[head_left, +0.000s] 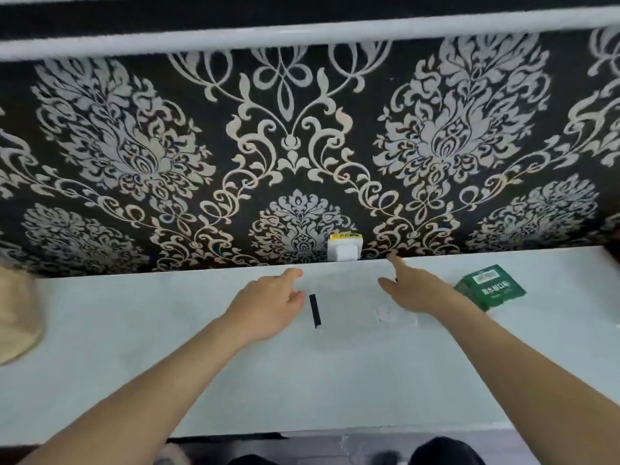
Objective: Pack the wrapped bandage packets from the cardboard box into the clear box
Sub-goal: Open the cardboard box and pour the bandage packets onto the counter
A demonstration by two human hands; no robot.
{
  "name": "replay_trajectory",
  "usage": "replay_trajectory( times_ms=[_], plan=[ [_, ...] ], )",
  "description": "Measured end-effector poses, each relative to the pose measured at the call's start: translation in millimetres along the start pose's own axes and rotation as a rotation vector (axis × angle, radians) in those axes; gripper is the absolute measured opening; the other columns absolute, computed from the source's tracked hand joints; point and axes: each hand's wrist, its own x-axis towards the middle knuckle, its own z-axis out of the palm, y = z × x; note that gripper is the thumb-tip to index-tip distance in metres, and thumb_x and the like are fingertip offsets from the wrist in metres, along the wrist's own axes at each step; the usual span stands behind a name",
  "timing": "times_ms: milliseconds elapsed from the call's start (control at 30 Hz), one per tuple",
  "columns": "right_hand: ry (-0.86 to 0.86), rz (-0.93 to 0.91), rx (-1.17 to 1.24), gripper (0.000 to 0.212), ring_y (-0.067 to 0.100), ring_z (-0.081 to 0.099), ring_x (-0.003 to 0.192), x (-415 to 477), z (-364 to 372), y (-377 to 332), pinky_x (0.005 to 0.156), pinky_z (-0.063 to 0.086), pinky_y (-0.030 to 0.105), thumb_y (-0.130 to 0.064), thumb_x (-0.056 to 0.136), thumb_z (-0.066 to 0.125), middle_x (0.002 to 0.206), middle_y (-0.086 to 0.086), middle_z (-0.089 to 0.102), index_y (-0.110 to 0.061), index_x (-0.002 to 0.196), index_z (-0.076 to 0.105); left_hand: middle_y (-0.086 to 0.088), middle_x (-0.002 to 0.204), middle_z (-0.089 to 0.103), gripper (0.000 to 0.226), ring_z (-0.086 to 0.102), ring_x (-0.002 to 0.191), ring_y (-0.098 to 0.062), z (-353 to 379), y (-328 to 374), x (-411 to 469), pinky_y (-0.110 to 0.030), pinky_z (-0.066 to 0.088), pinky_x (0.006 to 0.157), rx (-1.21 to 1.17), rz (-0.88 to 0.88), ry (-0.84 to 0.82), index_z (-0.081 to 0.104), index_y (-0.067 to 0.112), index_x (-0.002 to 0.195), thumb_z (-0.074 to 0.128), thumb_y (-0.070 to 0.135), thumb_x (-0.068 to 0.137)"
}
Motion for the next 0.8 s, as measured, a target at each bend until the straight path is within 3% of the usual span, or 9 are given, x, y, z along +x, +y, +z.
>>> replay_trajectory(
  times_ms=[67,167,267,400,467,533,667,800],
  plan=[
    [0.076,-0.022,0.011,0.052,0.032,0.057,0.11,11,13,10,0.089,0.044,0.039,-0.039,0.102,0.032,0.126,0.011,0.06,-0.025,0.15,0.022,0.004,0.113,0.067,0.051,0.062,0.101,-0.027,31,-1,13,-0.041,0.046,0.092,-0.065,-0.062,-0.027,0.022,0.031,0.145,0.032,0.048,0.098],
    [0.162,-0.073,0.111,0.039,0.021,0.058,0.075,26,22,24,0.071,0.044,0.031,-0.025,0.101,0.037,0.092,0.002,0.058,-0.027,0.14,0.039,0.004,0.102,0.068,0.049,0.069,0.077,-0.018,64,-3,29,-0.035,0.051,0.082,-0.226,-0.093,-0.042,0.018,0.032,0.144,0.035,0.041,0.099],
    [0.263,-0.125,0.287,0.035,0.009,0.053,0.063,44,33,36,0.065,0.045,0.028,-0.019,0.099,0.045,0.101,0.006,0.06,-0.021,0.133,0.053,0.004,0.086,0.063,0.046,0.066,0.063,-0.012,85,-7,44,-0.028,0.05,0.065,-0.381,-0.091,0.053,0.021,0.033,0.143,0.036,0.03,0.1],
    [0.206,-0.149,0.727,0.023,0.017,0.047,0.061,36,47,38,0.056,0.041,0.024,-0.031,0.098,0.052,0.076,0.006,0.053,-0.015,0.105,0.066,-0.003,0.089,0.058,0.047,0.061,0.082,-0.026,97,-7,45,-0.034,0.048,0.073,-0.393,-0.103,0.182,0.025,0.031,0.144,0.036,0.024,0.098],
    [0.247,-0.225,0.686,0.014,0.015,0.043,0.056,27,61,39,0.053,0.037,0.023,-0.025,0.096,0.055,0.066,0.003,0.05,-0.015,0.098,0.065,-0.007,0.098,0.062,0.047,0.061,0.093,-0.03,104,-6,36,-0.037,0.05,0.082,-0.368,-0.122,0.258,0.027,0.027,0.144,0.037,0.023,0.098],
    [0.37,-0.256,0.546,0.019,0.017,0.043,0.055,30,68,33,0.051,0.033,0.025,-0.019,0.095,0.052,0.062,-0.001,0.047,-0.006,0.092,0.065,-0.013,0.112,0.063,0.048,0.061,0.102,-0.035,102,-7,32,-0.041,0.049,0.09,-0.337,-0.145,0.301,0.028,0.024,0.145,0.036,0.023,0.097],
    [0.504,-0.232,0.256,0.021,0.03,0.048,0.076,26,82,20,0.065,0.034,0.03,-0.014,0.097,0.041,0.072,0.005,0.05,-0.005,0.083,0.053,-0.014,0.124,0.058,0.048,0.059,0.104,-0.037,108,1,16,-0.043,0.048,0.09,-0.272,-0.206,0.34,0.026,0.022,0.147,0.032,0.023,0.099],
    [0.521,-0.193,0.329,0.018,0.032,0.047,0.075,25,87,21,0.064,0.035,0.031,-0.002,0.09,0.039,0.076,0.008,0.053,-0.002,0.083,0.056,-0.013,0.138,0.052,0.046,0.053,0.117,-0.035,118,5,11,-0.04,0.043,0.098,-0.326,-0.321,0.432,0.031,0.019,0.147,0.03,0.021,0.101]
  ],
)
